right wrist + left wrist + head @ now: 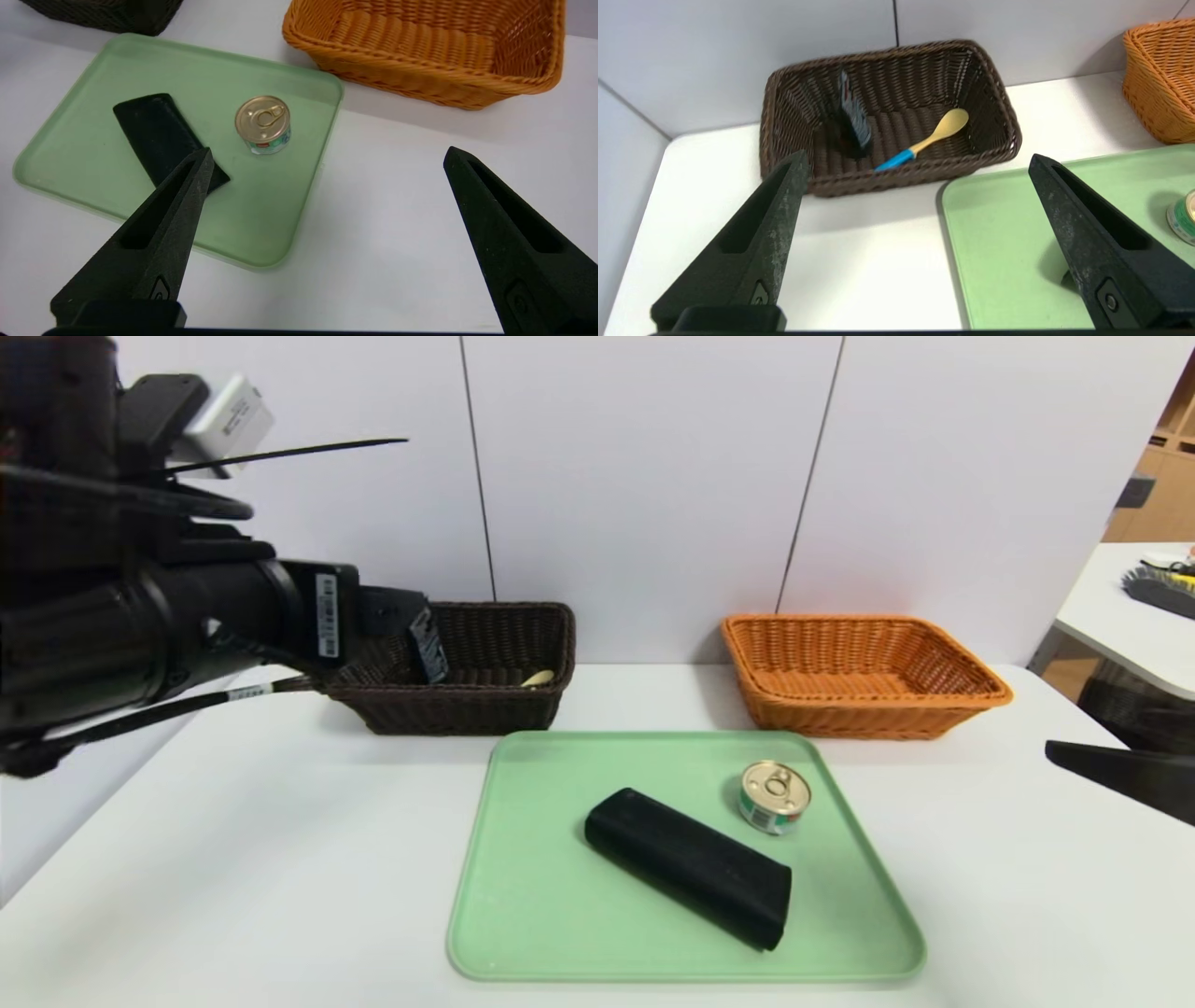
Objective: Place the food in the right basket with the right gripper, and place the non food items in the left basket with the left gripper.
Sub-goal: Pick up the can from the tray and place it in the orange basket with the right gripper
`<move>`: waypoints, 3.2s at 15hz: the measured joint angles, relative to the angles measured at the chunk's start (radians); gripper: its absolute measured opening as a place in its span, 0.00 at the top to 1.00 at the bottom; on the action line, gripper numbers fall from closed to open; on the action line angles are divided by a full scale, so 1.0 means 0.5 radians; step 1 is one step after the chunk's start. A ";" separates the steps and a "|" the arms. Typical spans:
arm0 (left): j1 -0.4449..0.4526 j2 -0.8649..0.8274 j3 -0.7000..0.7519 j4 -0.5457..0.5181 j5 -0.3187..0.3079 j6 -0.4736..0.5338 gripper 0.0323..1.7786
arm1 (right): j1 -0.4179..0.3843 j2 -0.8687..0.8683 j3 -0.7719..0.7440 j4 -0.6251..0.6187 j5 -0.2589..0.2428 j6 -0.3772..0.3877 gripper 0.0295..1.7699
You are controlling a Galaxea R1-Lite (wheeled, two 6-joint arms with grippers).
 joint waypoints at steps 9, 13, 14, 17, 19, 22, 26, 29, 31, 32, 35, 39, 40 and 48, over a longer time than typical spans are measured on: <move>0.031 -0.534 0.774 0.001 0.126 -0.234 0.05 | 0.083 0.207 1.003 -1.252 0.142 -0.021 0.04; 0.267 -0.686 0.864 0.006 0.151 -0.190 0.05 | 0.129 0.286 1.160 -1.422 0.343 -0.046 0.04; 0.327 -0.723 0.886 0.005 0.152 -0.173 0.05 | 0.133 0.329 1.166 -1.473 0.349 -0.057 0.04; 0.411 -0.804 0.951 0.002 0.151 -0.159 0.05 | 0.163 0.496 1.180 -1.692 0.351 -0.082 0.04; 0.423 -0.840 0.974 0.001 0.149 -0.159 0.05 | 0.175 0.649 1.183 -1.896 0.349 -0.111 0.04; 0.427 -0.860 0.976 -0.005 0.148 -0.162 0.05 | 0.220 0.901 1.186 -2.196 0.340 -0.180 0.04; 0.428 -0.878 0.974 -0.005 0.145 -0.160 0.05 | 0.296 1.127 1.179 -2.390 0.332 -0.245 0.04; 0.424 -0.893 0.977 -0.005 0.136 -0.158 0.05 | 0.355 1.210 1.211 -2.581 0.329 -0.328 0.04; 0.418 -0.900 0.977 -0.005 0.132 -0.161 0.05 | 0.371 1.250 1.213 -2.608 0.321 -0.374 0.04; 0.417 -0.902 0.977 -0.006 0.132 -0.163 0.05 | 0.374 1.272 1.209 -2.615 0.309 -0.376 0.04; 0.409 -0.911 0.980 -0.003 0.130 -0.159 0.05 | 0.375 1.389 1.206 -2.764 0.274 -0.377 0.04; 0.385 -0.930 1.013 0.001 0.124 -0.158 0.05 | 0.375 1.656 1.211 -3.117 0.206 -0.379 0.04; 0.380 -0.934 1.020 0.001 0.124 -0.157 0.05 | 0.377 1.710 1.220 -3.166 0.185 -0.374 0.04; 0.364 -0.955 1.069 -0.002 0.123 -0.157 0.05 | 0.385 1.849 1.147 -3.175 0.176 -0.363 0.04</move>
